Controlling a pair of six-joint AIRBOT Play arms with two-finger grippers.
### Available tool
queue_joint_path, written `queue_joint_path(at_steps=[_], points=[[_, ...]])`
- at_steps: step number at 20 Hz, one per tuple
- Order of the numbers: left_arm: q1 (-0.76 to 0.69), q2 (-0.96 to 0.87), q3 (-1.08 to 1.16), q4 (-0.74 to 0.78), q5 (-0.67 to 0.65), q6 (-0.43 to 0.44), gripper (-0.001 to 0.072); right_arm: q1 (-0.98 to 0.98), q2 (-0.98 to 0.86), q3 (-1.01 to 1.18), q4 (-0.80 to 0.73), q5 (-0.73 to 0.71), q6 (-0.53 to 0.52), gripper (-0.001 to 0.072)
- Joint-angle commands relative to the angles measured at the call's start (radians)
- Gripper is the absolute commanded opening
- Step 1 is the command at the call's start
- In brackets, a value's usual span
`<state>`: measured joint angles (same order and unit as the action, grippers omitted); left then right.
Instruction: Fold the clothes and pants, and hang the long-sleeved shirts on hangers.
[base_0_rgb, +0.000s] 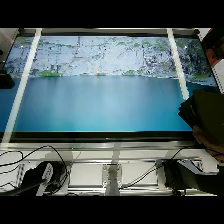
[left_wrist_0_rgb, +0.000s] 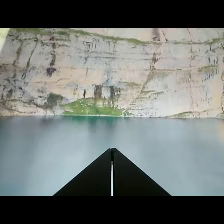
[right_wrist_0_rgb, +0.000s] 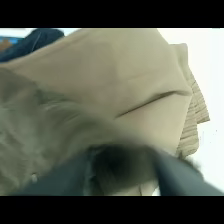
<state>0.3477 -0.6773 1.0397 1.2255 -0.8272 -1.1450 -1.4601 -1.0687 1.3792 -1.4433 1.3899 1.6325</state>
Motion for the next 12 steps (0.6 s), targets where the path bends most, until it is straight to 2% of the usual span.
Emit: queue_joint_path(at_steps=[1, 3, 6, 7, 9, 12], points=[[0.001, 0.001, 0.0, 0.001, 0.0, 0.0, 0.0033, -0.004, -0.011, 0.0, 0.167, -0.035, 0.008, 0.0533], [0.001, 0.001, 0.0, 0.001, 0.0, 0.0, 0.0033, 0.012, -0.026, 0.0, 0.34, -0.056, -0.008, 0.0528], [0.001, 0.001, 0.0, 0.001, 0.0, 0.0, 0.0034, 0.154, -0.05, 0.0, 0.561, -0.077, -0.149, 0.0441], [0.001, 0.001, 0.0, 0.001, 0.0, 0.0, 0.0034, 0.245, -0.055, 0.0, 0.589, -0.076, -0.156, 0.0439], [0.001, 0.001, 0.0, 0.001, 0.0, 0.0, 0.0034, 0.505, -0.059, 0.0, 0.582, -0.077, -0.217, 0.0331], [0.001, 0.001, 0.0, 0.001, 0.0, 0.0, 0.0034, 0.956, -0.06, 0.0, 0.517, -0.089, -0.359, 0.0316]])
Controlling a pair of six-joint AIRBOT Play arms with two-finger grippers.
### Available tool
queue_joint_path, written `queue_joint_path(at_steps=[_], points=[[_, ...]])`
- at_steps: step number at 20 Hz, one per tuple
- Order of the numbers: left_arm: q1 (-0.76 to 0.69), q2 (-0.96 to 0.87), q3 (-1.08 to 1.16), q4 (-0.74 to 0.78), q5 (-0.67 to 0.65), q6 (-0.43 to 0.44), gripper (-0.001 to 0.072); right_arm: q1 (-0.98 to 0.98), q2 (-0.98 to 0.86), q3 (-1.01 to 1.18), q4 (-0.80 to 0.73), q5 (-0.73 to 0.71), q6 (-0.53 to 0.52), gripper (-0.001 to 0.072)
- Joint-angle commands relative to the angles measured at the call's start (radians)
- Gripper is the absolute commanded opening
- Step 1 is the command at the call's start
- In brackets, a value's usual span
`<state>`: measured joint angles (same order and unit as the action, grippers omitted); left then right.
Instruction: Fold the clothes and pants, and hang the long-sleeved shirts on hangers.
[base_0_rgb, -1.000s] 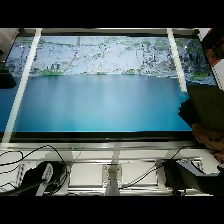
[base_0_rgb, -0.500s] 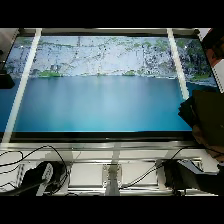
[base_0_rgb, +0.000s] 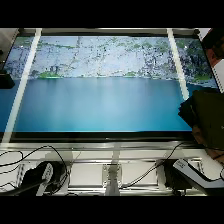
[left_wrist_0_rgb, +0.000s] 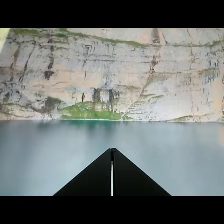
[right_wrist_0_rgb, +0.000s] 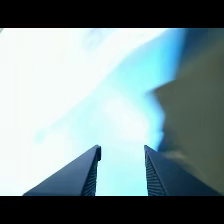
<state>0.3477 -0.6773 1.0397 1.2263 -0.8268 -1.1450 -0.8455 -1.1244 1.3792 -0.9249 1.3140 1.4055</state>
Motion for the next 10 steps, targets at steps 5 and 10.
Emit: queue_joint_path(at_steps=[5, 10], points=[[0.001, 0.001, 0.0, 0.0, 0.0, 0.0, 0.0034, 0.867, -0.005, 0.0, -0.418, -0.159, -0.233, 0.0313], [0.001, 0.001, 0.0, 0.0, 0.0, 0.0, 0.0033, 0.939, -0.004, 0.0, -0.586, -0.299, -0.106, 0.0038]])
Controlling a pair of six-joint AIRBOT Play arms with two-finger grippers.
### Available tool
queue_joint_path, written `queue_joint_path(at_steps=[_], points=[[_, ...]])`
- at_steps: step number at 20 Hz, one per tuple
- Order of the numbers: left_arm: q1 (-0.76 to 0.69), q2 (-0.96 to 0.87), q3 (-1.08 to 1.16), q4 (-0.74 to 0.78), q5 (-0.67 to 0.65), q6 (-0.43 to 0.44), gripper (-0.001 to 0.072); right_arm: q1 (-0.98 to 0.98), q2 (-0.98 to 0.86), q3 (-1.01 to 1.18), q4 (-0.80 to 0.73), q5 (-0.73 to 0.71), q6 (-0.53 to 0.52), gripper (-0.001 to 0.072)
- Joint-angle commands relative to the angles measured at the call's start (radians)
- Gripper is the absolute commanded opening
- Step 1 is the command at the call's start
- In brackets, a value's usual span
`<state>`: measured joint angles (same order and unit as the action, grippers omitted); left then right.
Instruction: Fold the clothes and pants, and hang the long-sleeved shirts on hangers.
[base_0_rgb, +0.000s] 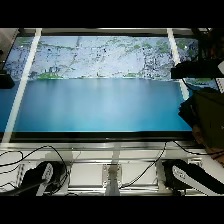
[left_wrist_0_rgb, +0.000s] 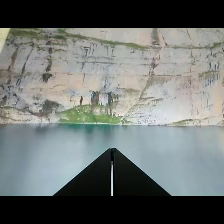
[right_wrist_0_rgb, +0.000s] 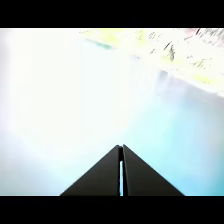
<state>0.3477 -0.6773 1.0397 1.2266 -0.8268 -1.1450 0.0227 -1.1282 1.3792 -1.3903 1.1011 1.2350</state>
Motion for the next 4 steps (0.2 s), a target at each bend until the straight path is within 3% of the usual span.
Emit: queue_joint_path(at_steps=[1, 4], points=[[0.001, 0.001, 0.0, 0.0, 0.0, 0.0, 0.0033, 0.071, 0.0, 0.0, -0.117, -0.092, 0.064, 0.0038], [0.001, 0.001, 0.0, 0.0, 0.0, 0.0, 0.0033, 0.071, 0.0, 0.0, -0.097, -0.098, 0.064, 0.0038]])
